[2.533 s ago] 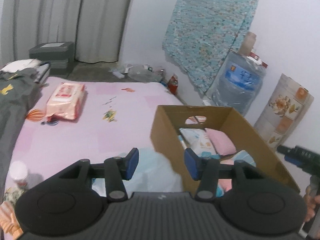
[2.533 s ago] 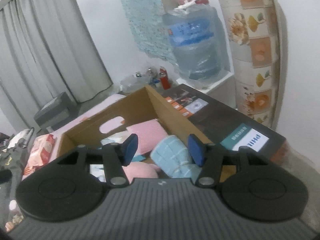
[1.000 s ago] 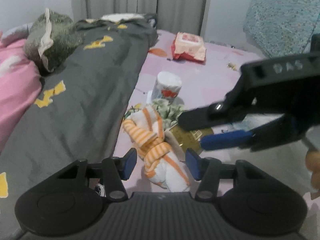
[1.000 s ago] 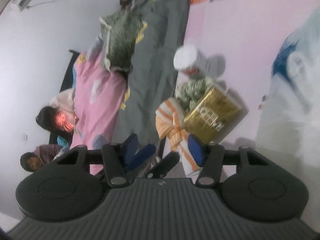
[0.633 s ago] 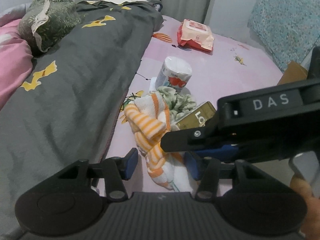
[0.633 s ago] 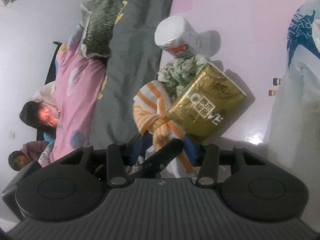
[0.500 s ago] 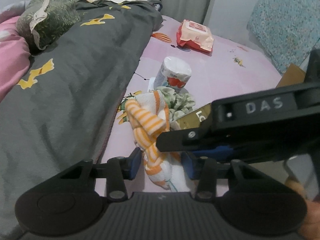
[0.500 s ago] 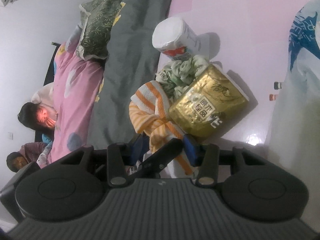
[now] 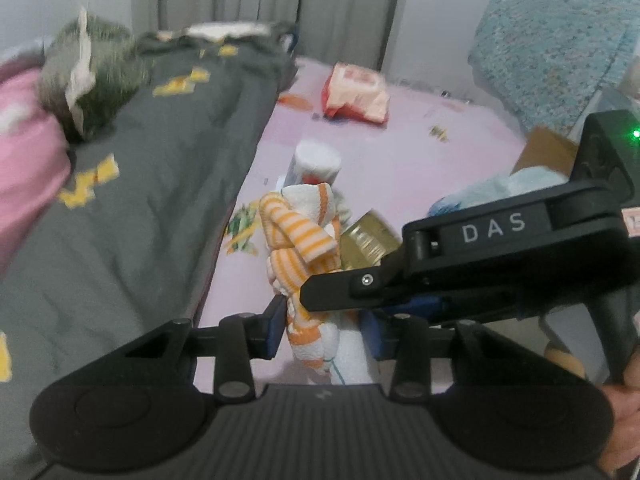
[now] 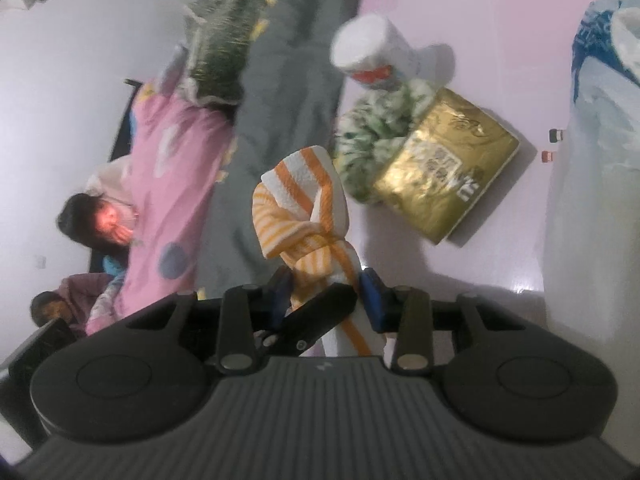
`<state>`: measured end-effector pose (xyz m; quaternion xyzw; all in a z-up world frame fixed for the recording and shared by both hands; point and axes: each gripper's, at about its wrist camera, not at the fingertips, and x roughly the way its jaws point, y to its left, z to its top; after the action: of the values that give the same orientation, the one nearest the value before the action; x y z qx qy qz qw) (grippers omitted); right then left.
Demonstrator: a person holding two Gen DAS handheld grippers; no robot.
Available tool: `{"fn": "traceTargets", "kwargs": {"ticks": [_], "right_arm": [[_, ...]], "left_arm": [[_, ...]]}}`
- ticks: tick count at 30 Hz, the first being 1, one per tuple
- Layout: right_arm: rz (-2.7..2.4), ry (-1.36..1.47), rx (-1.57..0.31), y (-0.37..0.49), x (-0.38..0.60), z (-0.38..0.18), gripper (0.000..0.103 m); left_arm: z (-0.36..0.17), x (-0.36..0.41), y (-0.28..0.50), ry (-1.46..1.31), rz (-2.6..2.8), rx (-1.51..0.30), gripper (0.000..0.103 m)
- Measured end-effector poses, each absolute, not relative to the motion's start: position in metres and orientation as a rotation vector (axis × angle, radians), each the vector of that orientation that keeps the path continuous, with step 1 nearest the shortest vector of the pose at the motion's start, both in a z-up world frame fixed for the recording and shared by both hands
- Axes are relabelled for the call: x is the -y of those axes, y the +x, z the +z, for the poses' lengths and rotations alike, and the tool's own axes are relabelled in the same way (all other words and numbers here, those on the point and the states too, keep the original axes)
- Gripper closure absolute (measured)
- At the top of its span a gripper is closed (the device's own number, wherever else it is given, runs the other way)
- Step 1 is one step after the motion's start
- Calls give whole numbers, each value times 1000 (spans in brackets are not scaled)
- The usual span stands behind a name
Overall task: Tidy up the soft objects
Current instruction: 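Carry the orange-striped cloth into the cardboard box and open the right tool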
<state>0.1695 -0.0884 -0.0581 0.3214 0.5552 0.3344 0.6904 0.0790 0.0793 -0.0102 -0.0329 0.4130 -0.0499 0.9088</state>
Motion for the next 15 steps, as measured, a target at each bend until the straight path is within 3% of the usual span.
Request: {"fn": "traceTargets", "kwargs": {"ticks": [6,15], "right_arm": [[768,736,-1062,150,135,-2,67],[614,769,-849,113,292,59,67]], "left_arm": [[38,-35,69,19,-190,-713,62],[78,97,70,113,-483,-601,60]]}}
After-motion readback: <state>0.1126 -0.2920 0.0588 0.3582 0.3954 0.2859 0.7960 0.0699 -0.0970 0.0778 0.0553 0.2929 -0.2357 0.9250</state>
